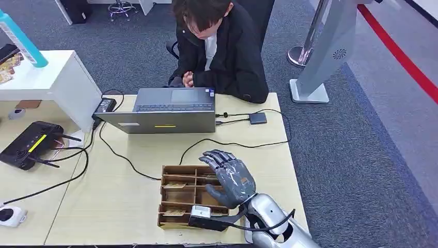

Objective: Pass the card to the sensor for recognition and then transmit it.

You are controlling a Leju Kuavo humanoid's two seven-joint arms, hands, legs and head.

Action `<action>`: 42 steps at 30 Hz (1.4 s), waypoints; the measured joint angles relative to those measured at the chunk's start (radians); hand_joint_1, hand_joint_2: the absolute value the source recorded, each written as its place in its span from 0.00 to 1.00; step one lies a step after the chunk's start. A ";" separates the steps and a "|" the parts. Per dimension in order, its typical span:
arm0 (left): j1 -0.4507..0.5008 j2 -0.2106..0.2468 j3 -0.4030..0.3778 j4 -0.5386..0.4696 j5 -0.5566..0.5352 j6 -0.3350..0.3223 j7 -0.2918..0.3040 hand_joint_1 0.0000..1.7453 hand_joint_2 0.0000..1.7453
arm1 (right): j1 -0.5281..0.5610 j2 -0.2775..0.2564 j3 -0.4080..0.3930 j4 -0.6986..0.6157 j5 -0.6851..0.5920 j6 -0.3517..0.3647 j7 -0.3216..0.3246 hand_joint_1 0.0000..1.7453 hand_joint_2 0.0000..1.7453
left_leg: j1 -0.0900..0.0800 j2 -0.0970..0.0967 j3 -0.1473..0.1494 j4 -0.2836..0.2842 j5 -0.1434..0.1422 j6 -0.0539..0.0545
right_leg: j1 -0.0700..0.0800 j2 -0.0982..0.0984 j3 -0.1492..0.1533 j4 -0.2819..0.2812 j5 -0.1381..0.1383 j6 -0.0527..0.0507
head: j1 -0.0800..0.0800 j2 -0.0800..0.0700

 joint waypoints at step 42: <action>-0.001 0.000 -0.025 0.000 0.023 -0.001 0.000 0.00 0.00 | -0.006 -0.003 0.010 0.015 0.003 0.012 0.003 0.46 1.00 | 0.000 0.000 0.000 0.000 0.000 0.000 | 0.000 0.000 0.000 0.000 0.000 0.000 | 0.000 0.000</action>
